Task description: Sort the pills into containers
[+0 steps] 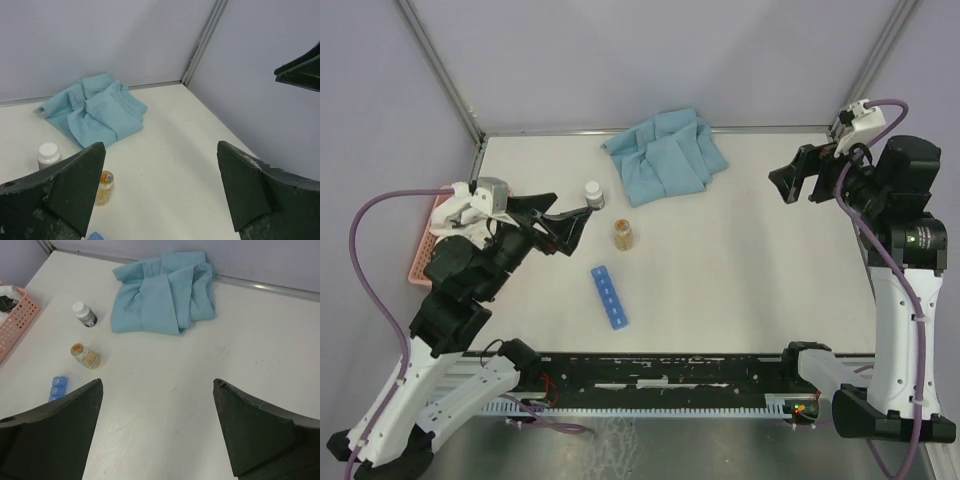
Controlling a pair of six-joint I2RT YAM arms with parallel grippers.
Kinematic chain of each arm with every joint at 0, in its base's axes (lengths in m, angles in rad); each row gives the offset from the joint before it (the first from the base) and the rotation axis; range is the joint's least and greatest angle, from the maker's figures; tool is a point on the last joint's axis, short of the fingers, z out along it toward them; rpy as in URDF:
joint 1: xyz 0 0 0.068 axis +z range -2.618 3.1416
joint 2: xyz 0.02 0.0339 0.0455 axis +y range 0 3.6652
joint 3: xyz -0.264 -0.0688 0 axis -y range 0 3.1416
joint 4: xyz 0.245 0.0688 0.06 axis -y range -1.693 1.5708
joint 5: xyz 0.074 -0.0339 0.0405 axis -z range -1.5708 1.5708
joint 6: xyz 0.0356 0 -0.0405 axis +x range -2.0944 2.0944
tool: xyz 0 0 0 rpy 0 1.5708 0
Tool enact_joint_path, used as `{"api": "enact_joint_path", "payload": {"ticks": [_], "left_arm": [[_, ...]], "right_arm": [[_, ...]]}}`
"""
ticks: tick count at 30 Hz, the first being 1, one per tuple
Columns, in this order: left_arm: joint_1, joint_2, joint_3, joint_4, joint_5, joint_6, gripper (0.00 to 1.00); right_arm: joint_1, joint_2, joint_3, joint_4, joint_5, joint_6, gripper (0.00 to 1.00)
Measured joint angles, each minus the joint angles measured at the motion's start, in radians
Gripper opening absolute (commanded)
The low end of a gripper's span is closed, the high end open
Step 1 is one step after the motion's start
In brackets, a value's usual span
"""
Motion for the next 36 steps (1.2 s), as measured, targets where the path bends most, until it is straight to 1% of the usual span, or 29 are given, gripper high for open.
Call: {"api": "enact_joint_path", "payload": {"ticks": [8, 12, 17, 20, 24, 28, 32, 33, 36], "left_arm": [[0.155, -0.144, -0.177, 0.005, 0.069, -0.103, 0.99], [0.214, -0.191, -0.286, 0.035, 0.113, -0.167, 0.99], [0.262, -0.219, -0.457, 0.126, 0.165, -0.261, 0.99], [0.279, -0.217, -0.563, 0.188, 0.175, -0.309, 0.99], [0.293, -0.195, -0.676, 0.270, 0.180, -0.365, 0.99], [0.300, -0.124, -0.732, 0.307, 0.160, -0.407, 0.98], [0.302, -0.024, -0.735, 0.303, 0.130, -0.439, 0.91], [0.304, 0.001, -0.735, 0.297, 0.125, -0.448, 0.88], [0.304, 0.049, -0.736, 0.273, 0.106, -0.483, 0.85]], "right_arm": [[0.011, -0.023, -0.172, 0.022, 0.003, 0.076, 1.00], [0.017, -0.032, -0.256, 0.058, -0.006, 0.121, 1.00], [0.027, -0.034, -0.367, 0.152, -0.088, 0.159, 1.00], [0.060, -0.032, -0.427, 0.212, -0.155, 0.156, 1.00], [0.127, -0.021, -0.459, 0.255, -0.245, 0.108, 1.00], [0.195, -0.007, -0.492, 0.305, -0.333, 0.047, 1.00], [0.261, 0.014, -0.554, 0.348, -0.391, -0.036, 1.00], [0.276, 0.022, -0.567, 0.352, -0.397, -0.060, 1.00], [0.329, 0.054, -0.596, 0.352, -0.400, -0.143, 1.00]]}}
